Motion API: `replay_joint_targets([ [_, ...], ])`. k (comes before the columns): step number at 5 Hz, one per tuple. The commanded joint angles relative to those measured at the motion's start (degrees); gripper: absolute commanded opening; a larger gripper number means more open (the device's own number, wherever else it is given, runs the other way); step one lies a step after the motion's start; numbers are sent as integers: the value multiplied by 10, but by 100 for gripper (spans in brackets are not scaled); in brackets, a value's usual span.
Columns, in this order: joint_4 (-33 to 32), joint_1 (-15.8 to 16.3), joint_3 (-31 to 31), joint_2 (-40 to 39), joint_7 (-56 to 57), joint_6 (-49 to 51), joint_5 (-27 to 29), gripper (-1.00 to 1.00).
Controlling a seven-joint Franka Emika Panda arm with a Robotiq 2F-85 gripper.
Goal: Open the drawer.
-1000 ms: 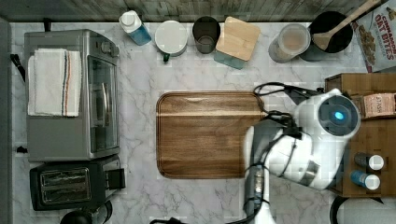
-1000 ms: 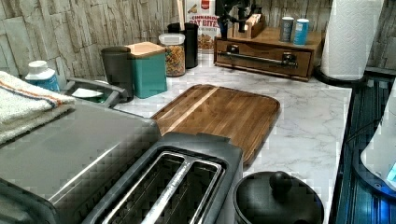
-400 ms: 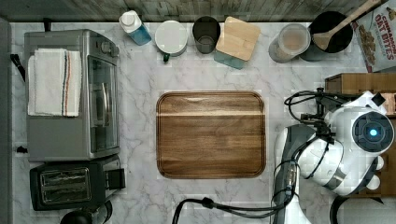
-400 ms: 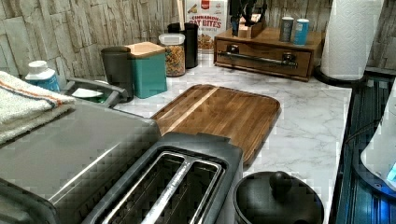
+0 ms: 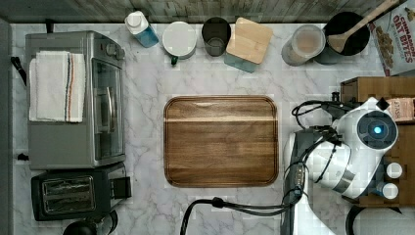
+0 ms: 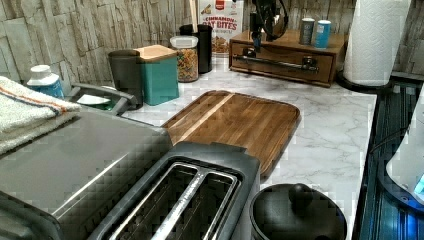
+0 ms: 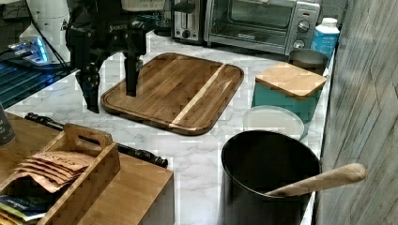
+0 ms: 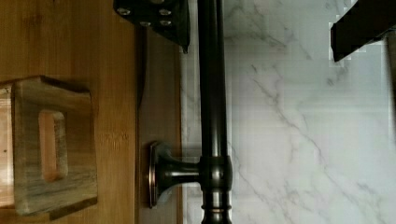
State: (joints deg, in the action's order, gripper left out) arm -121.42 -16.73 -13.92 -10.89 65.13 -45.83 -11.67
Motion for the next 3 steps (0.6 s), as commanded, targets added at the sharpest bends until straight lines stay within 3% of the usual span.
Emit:
replay_joint_targets([
  [1, 11, -20, -15, 4, 8, -66, -15, 100],
  [3, -12, -36, -2, -10, 12, -91, 21, 100],
])
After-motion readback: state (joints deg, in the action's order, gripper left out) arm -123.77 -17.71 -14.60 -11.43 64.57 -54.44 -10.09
